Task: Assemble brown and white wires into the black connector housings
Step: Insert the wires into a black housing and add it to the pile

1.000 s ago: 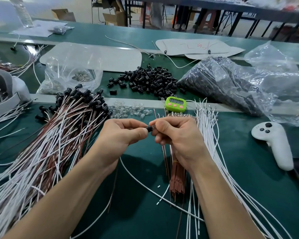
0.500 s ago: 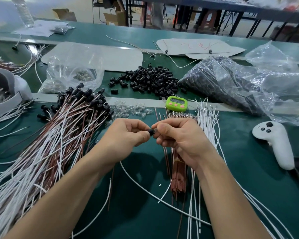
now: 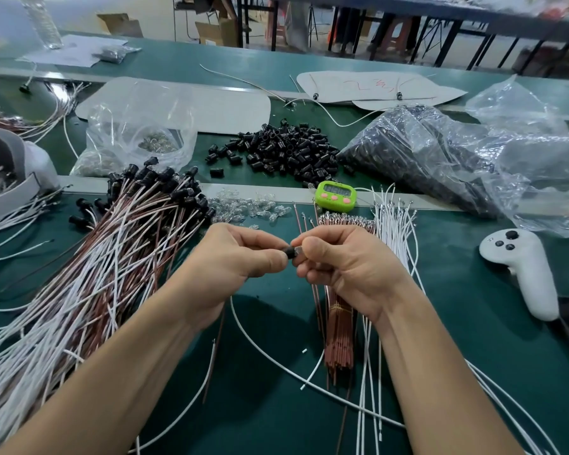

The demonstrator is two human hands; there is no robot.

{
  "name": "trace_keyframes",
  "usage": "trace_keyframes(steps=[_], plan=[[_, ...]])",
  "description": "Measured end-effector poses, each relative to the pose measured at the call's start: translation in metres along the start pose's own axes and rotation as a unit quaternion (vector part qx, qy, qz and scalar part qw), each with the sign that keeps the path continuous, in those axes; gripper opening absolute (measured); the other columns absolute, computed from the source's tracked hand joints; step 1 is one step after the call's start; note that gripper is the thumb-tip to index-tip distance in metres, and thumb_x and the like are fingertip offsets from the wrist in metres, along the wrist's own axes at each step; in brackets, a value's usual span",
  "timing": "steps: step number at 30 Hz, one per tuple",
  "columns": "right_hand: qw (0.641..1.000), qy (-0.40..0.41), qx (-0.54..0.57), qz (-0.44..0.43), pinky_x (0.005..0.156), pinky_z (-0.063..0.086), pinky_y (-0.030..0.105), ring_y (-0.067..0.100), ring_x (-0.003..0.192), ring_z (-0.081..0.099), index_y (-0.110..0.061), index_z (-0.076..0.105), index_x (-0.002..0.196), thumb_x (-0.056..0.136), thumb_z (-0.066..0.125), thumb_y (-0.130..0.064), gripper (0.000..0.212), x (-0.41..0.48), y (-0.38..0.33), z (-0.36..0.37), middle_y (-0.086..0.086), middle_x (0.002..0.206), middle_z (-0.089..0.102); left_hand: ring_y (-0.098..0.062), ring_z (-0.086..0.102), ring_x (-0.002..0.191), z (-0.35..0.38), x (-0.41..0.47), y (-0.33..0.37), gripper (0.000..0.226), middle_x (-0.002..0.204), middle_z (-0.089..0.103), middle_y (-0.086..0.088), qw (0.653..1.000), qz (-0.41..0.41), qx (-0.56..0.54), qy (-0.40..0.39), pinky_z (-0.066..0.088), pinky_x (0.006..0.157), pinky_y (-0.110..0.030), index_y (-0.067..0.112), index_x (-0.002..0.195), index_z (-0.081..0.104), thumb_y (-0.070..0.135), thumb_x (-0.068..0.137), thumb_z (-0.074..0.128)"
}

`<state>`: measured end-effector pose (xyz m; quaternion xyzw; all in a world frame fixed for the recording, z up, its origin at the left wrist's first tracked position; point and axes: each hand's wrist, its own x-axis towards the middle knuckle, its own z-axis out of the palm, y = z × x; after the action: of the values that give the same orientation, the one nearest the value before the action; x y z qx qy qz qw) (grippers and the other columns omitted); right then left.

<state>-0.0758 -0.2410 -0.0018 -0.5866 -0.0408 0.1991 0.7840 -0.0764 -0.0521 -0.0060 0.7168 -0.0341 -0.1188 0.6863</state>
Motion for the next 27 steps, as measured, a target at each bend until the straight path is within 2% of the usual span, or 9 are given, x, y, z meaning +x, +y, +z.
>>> trace_keyframes(steps=[7, 13, 16, 18, 21, 24, 27], plan=[[1.000, 0.003, 0.005, 0.000, 0.051, 0.053, 0.016, 0.011, 0.056, 0.069, -0.013, 0.082, 0.072, 0.068, 0.079, -0.022, 0.010, -0.0014, 0.0017, -0.0016, 0.007, 0.066, 0.072, -0.002, 0.035, 0.046, 0.0000, -0.0003, -0.0030, 0.024, 0.054, 0.058, 0.003, 1.000, -0.010, 0.000, -0.016, 0.029, 0.043, -0.013, 0.015, 0.075, 0.083, -0.006, 0.082, 0.073], [1.000, 0.023, 0.005, -0.009, 0.052, 0.053, 0.016, 0.012, 0.056, 0.069, -0.012, 0.082, 0.072, 0.072, 0.077, -0.019, 0.008, 0.0002, 0.0025, 0.0003, 0.008, 0.066, 0.071, -0.003, 0.036, 0.045, 0.0004, 0.0022, -0.0072, 0.010, 0.055, 0.057, 0.001, 1.000, -0.017, -0.015, -0.011, 0.029, 0.043, -0.013, 0.009, 0.081, 0.081, -0.001, 0.077, 0.080], [0.999, 0.045, 0.012, -0.022, 0.053, 0.055, 0.017, 0.013, 0.058, 0.070, -0.012, 0.082, 0.074, 0.074, 0.076, -0.018, 0.009, 0.0017, 0.0021, 0.0005, 0.009, 0.068, 0.072, -0.003, 0.039, 0.044, -0.0001, 0.0059, -0.0066, 0.008, 0.054, 0.056, 0.003, 1.000, -0.004, 0.025, 0.009, 0.032, 0.045, -0.011, 0.010, 0.084, 0.078, 0.002, 0.086, 0.076], [0.998, 0.051, 0.003, -0.030, 0.056, 0.056, 0.018, 0.014, 0.061, 0.071, -0.012, 0.082, 0.076, 0.074, 0.075, -0.015, 0.008, 0.0021, 0.0016, 0.0002, 0.010, 0.070, 0.073, -0.009, 0.048, 0.048, -0.0017, 0.0081, -0.0064, 0.011, 0.056, 0.061, 0.000, 0.996, 0.007, 0.089, 0.013, 0.039, 0.050, -0.017, 0.012, 0.083, 0.076, 0.006, 0.090, 0.073], [0.997, 0.056, -0.028, -0.040, 0.057, 0.057, 0.019, 0.016, 0.062, 0.073, -0.012, 0.083, 0.077, 0.074, 0.075, -0.011, 0.009, 0.0011, 0.0023, -0.0003, 0.011, 0.070, 0.074, -0.016, 0.061, 0.061, -0.0011, 0.0072, -0.0074, 0.015, 0.072, 0.073, -0.009, 0.989, 0.020, 0.149, -0.011, 0.052, 0.065, -0.033, 0.011, 0.081, 0.071, 0.008, 0.095, 0.067], [0.996, 0.058, -0.047, -0.045, 0.056, 0.056, 0.019, 0.016, 0.061, 0.072, -0.012, 0.083, 0.078, 0.074, 0.076, -0.013, 0.008, -0.0005, 0.0022, -0.0013, 0.012, 0.070, 0.074, -0.015, 0.050, 0.058, 0.0004, 0.0032, -0.0051, 0.021, 0.074, 0.074, -0.006, 0.984, 0.023, 0.172, -0.045, 0.040, 0.055, -0.029, 0.015, 0.079, 0.069, 0.014, 0.099, 0.063], [0.998, 0.038, -0.030, -0.039, 0.056, 0.056, 0.020, 0.015, 0.061, 0.070, -0.010, 0.082, 0.081, 0.073, 0.077, -0.016, 0.011, -0.0021, 0.0010, -0.0034, 0.012, 0.073, 0.074, -0.022, 0.039, 0.060, -0.0013, 0.0015, -0.0021, 0.024, 0.073, 0.068, -0.019, 0.988, 0.030, 0.135, -0.065, 0.028, 0.055, -0.033, 0.009, 0.079, 0.070, 0.027, 0.094, 0.064]])
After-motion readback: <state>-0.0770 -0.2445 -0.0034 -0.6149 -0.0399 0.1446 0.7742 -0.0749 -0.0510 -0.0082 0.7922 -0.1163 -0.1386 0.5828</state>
